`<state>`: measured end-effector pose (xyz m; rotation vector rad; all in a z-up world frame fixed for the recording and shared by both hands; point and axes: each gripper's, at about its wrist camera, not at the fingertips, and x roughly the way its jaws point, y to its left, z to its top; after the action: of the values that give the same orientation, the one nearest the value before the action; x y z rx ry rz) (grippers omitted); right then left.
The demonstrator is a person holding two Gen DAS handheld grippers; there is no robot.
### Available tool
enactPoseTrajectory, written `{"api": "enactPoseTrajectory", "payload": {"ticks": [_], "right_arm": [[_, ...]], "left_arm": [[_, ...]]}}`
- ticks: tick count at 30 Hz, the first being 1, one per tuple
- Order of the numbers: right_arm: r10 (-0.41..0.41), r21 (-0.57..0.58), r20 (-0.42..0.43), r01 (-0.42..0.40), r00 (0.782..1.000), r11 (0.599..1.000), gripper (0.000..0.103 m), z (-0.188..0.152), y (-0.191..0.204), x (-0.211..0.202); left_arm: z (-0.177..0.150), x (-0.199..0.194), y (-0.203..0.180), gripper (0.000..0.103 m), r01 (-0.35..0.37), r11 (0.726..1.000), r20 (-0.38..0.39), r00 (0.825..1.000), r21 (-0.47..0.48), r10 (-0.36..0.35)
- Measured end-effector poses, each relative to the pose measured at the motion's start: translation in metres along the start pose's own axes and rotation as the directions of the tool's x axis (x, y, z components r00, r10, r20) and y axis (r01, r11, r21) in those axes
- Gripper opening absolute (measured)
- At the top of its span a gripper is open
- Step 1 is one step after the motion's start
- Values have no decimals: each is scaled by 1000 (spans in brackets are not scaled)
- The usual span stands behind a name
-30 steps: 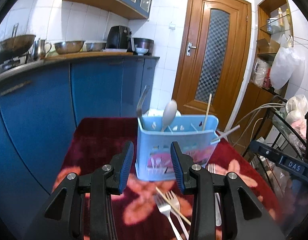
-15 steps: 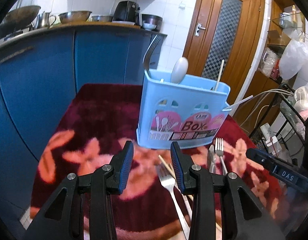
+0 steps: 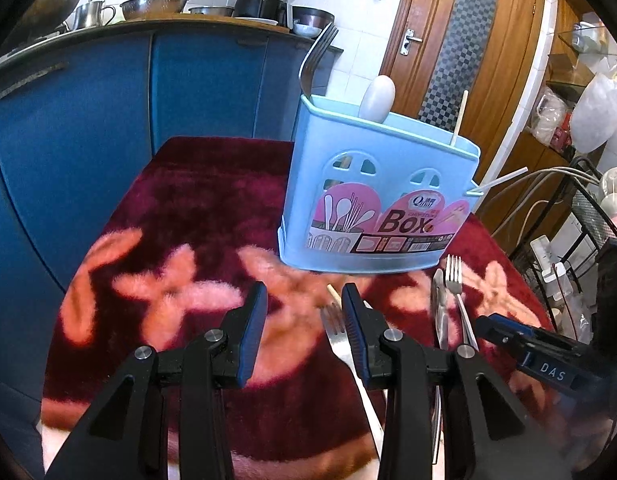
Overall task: Organize utensils
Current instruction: 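Move both tools back toward the knife and forks left on the blanket, then grasp a wooden chopstick with the left tool while the right tool grasps a silver knife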
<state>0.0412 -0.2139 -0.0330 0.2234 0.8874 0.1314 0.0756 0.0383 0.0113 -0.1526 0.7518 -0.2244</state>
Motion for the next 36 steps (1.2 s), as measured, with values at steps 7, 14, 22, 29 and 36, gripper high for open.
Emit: {"api": "enactPoseTrajectory", "payload": {"ticks": [7, 14, 22, 29, 36], "right_arm": [[-13, -20, -24, 12, 1000, 1000, 19, -2, 0, 7], [29, 0, -21, -29, 999, 1000, 8, 1, -5, 5], [13, 5, 21, -13, 1000, 1000, 7, 12, -13, -3], [30, 26, 26, -31, 999, 999, 7, 11, -22, -3], [51, 30, 26, -51, 998, 998, 7, 10, -26, 0]], "left_arm": [[-2, 4, 1, 39, -3, 1000, -11, 1000, 1, 3], [-2, 7, -1, 39, -1, 1000, -20, 1000, 5, 1], [1, 19, -10, 39, 60, 998, -58, 997, -4, -60], [2, 42, -16, 33, 138, 989, -121, 982, -45, -143], [-1, 61, -18, 28, 136, 988, -169, 975, -74, -147]]}}
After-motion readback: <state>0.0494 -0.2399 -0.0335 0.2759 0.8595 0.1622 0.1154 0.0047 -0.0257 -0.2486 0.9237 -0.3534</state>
